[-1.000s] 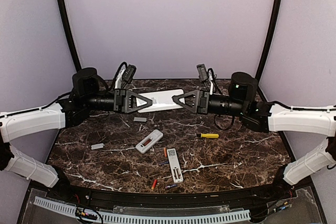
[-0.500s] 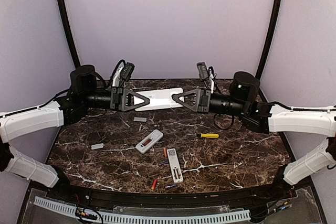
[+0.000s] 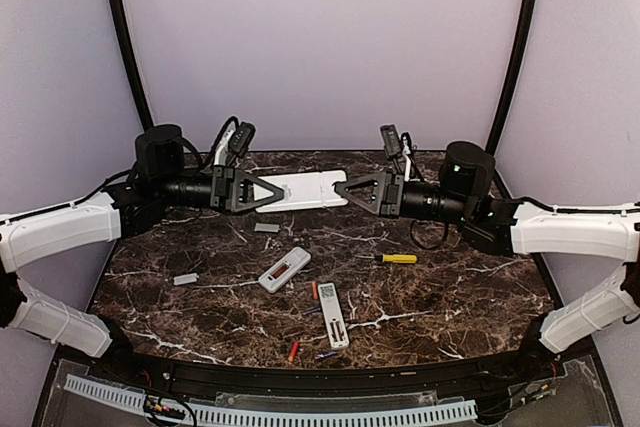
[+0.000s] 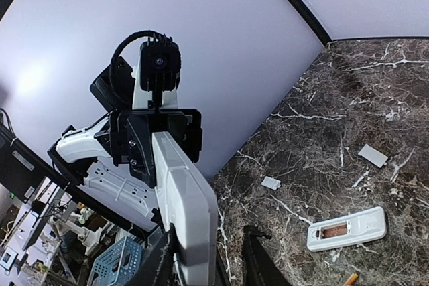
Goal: Unload the batteries from the remote control
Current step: Remove the battery cover from the remote control.
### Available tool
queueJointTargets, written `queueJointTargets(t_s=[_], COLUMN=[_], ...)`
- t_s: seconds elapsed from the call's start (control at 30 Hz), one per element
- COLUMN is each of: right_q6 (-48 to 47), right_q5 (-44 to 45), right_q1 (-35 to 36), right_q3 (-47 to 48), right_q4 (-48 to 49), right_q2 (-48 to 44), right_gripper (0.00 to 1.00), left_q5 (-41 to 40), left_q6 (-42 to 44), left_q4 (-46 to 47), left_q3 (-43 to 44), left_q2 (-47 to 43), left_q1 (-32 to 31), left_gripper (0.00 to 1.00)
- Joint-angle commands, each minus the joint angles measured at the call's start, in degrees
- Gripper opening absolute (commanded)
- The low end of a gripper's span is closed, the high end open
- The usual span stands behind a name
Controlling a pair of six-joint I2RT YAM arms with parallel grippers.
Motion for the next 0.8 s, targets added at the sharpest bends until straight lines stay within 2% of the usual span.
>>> queueJointTargets(t_s=[0.0,0.2,0.4,0.63,0.77], right_q6=[0.4,0.5,1.1,2.1,3.5], right_q5=[2.8,2.7,2.2,2.3,0.3], right_q1=[-1.3,-1.5,-1.6,-1.8,-2.0], right_q3=[-1.3,-1.1,-0.9,-1.3,-2.0], right_q4=[-1.6,-2.1,-1.8,-1.5,2.0], right_q2=[-0.4,-0.3,0.0,-0.3,-0.3], right_gripper=[0.26,0.16,0.0,0.0,0.0], left_q5=[2.8,2.1,2.3,0.9,-2.9], left_q6=[0.2,1.1,1.0,1.7,3.0], left_q4=[2.5,1.1,0.9,-0.8,-4.8], left_q3=[1.6,1.5,1.2,0.5,0.4], left_q2=[-2.5,-2.4,-2.2,-2.4,-2.5], left_q1=[0.5,0.7,0.8,1.4,2.1], left_gripper=[0.0,0.0,0.0,0.0,0.0])
